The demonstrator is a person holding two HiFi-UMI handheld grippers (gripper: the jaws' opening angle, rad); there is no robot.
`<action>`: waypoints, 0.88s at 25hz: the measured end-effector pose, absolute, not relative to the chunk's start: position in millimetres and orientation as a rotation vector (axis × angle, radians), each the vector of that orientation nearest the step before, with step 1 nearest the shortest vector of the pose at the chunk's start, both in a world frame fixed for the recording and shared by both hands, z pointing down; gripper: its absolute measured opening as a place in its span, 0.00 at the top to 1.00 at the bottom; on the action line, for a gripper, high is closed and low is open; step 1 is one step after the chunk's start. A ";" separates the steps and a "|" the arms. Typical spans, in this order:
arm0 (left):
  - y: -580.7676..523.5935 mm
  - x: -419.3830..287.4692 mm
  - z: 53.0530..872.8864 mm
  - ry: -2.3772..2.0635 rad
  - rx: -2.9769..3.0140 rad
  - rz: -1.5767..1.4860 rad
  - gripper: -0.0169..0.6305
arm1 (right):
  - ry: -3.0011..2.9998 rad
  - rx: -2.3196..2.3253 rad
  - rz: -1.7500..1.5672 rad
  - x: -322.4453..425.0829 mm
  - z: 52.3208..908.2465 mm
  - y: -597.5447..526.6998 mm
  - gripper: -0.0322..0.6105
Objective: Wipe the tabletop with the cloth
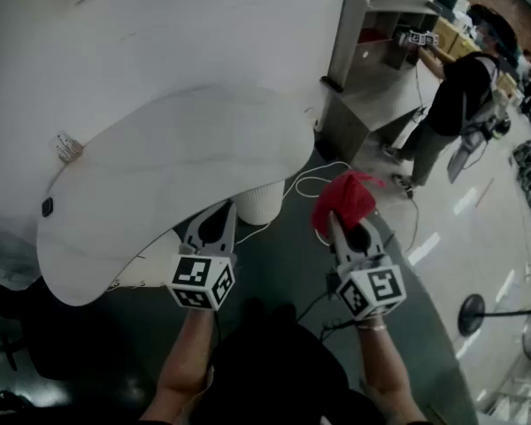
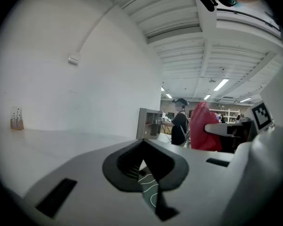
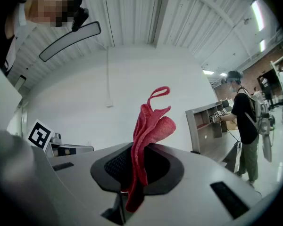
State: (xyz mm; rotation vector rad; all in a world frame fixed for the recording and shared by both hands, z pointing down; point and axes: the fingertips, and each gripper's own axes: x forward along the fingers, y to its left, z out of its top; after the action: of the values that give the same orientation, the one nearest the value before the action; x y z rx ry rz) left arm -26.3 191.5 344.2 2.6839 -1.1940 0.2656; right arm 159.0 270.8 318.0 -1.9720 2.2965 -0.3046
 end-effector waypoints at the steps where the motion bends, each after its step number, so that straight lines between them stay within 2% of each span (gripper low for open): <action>1: 192.2 -24.9 344.3 -1.193 2.687 0.270 0.97 | 2.296 -1.968 -0.308 159.4 318.6 271.8 0.87; 22: 196.6 -19.0 348.8 -1.243 2.643 0.267 0.97 | 2.327 -1.771 -0.479 162.7 327.1 264.9 0.87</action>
State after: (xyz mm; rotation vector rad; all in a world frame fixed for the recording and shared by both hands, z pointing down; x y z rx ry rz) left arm -19.0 196.6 348.8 2.6433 -1.2426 0.2674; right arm 162.7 264.9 327.1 -1.7708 2.3265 -0.4790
